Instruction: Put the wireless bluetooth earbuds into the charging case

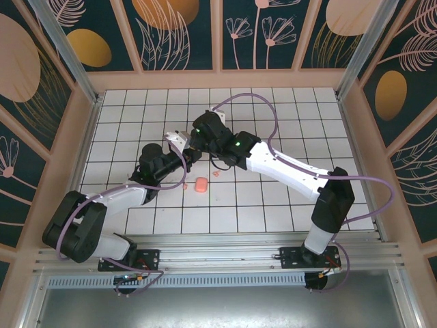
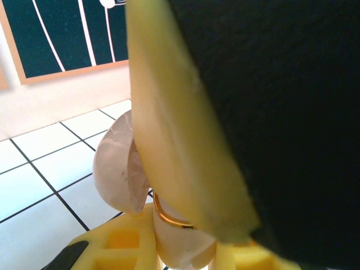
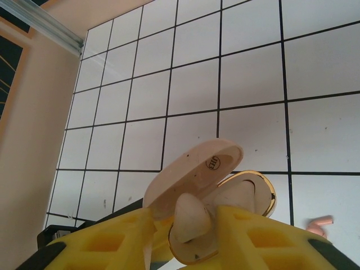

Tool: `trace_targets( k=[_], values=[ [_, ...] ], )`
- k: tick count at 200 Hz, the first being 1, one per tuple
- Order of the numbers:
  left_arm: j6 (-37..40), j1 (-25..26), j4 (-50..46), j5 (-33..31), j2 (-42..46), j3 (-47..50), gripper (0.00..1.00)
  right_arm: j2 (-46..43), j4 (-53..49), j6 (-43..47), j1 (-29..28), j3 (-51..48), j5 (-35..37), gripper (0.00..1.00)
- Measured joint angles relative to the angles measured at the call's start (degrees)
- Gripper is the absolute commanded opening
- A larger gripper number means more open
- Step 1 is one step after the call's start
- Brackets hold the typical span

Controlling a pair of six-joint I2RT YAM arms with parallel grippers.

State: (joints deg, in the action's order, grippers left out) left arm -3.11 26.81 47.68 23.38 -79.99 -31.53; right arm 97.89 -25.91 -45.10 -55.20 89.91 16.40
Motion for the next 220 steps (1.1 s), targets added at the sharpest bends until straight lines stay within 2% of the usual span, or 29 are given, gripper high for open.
trace_targets(
  k=[220],
  values=[
    [-0.1,-0.1,2.3,-0.8,0.0,0.0,0.13,-1.9,-0.1,0.9,1.1,-1.2,-2.3,0.43]
  ],
)
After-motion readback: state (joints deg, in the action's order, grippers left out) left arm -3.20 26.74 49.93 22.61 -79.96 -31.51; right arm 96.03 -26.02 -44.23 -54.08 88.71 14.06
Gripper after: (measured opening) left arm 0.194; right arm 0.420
